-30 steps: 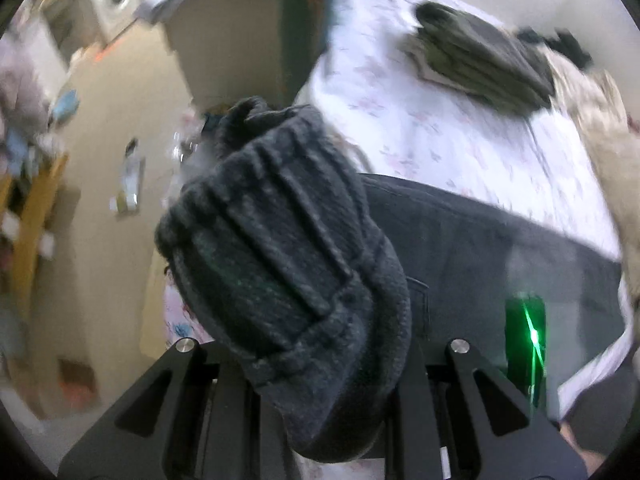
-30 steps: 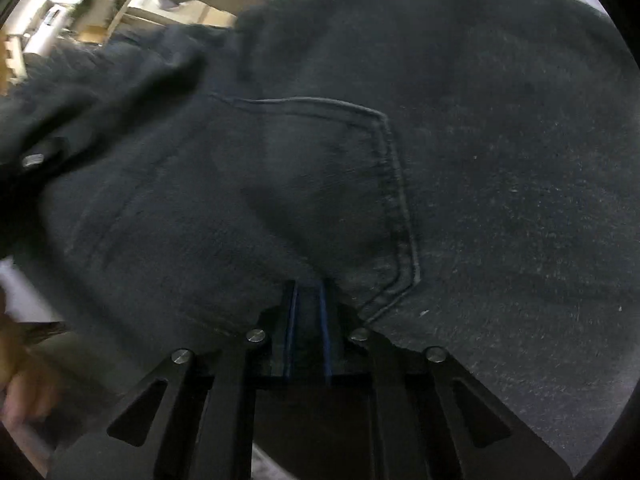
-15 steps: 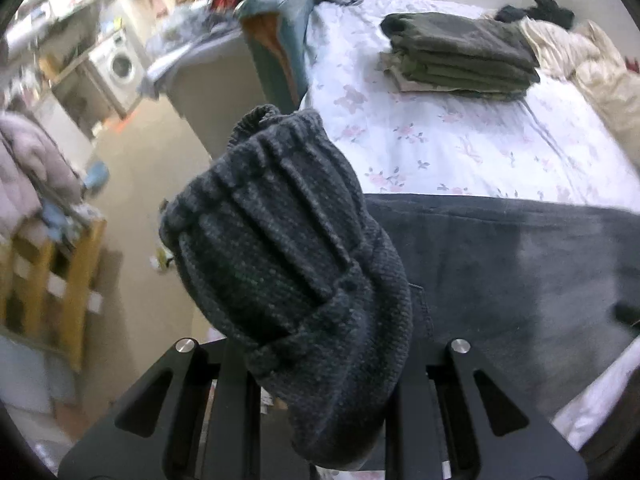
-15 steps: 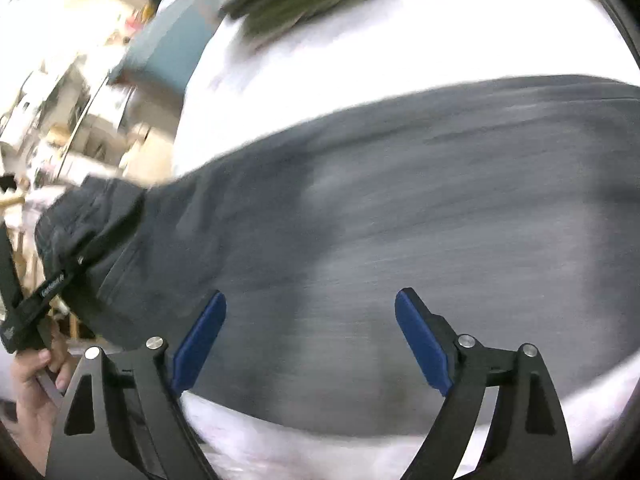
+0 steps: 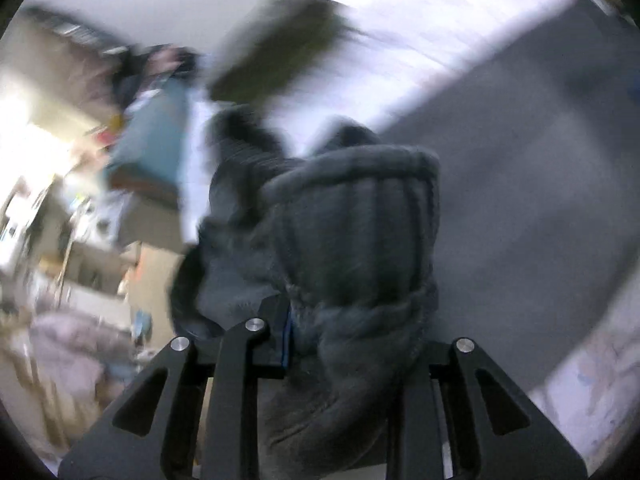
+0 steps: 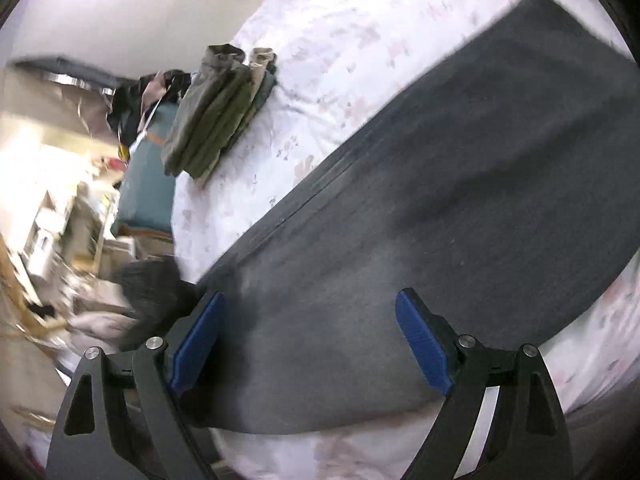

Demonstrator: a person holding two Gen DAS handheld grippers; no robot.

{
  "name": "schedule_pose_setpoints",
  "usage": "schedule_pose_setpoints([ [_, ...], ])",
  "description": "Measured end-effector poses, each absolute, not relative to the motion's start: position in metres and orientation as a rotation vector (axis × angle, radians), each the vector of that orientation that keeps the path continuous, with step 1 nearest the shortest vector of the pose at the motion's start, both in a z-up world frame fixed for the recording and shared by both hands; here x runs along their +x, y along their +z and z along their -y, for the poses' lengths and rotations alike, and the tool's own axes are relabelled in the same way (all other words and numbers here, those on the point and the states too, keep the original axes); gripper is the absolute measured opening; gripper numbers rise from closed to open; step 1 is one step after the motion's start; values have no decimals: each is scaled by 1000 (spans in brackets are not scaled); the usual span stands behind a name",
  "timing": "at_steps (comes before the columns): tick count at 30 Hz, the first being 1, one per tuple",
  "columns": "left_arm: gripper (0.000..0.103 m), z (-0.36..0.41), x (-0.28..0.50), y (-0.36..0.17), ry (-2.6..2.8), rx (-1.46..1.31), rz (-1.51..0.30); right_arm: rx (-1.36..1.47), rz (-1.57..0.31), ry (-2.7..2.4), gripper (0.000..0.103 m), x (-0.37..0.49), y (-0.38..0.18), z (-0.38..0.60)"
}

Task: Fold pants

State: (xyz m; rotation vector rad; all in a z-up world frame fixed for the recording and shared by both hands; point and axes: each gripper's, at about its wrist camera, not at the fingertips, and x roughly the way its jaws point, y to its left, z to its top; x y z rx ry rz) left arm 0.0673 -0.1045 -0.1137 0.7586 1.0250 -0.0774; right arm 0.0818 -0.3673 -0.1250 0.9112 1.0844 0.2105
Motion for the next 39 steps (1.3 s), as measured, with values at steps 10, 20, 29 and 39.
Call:
schedule_pose_setpoints([
  [10, 38, 89, 51, -116, -294, 606, -1104, 921, -1155, 250, 89, 87, -133, 371],
  [20, 98, -70, 74, -32, -146, -131, -1003, 699, -1242, 465, 89, 92, -127, 294],
  [29, 89, -50, 102, -128, 57, 148, -1337, 649, -1402, 496, 66, 99, -172, 207],
  [39, 90, -64, 100, -106, 56, -6, -1266, 576, -1405, 453, 23, 70, -166, 208],
])
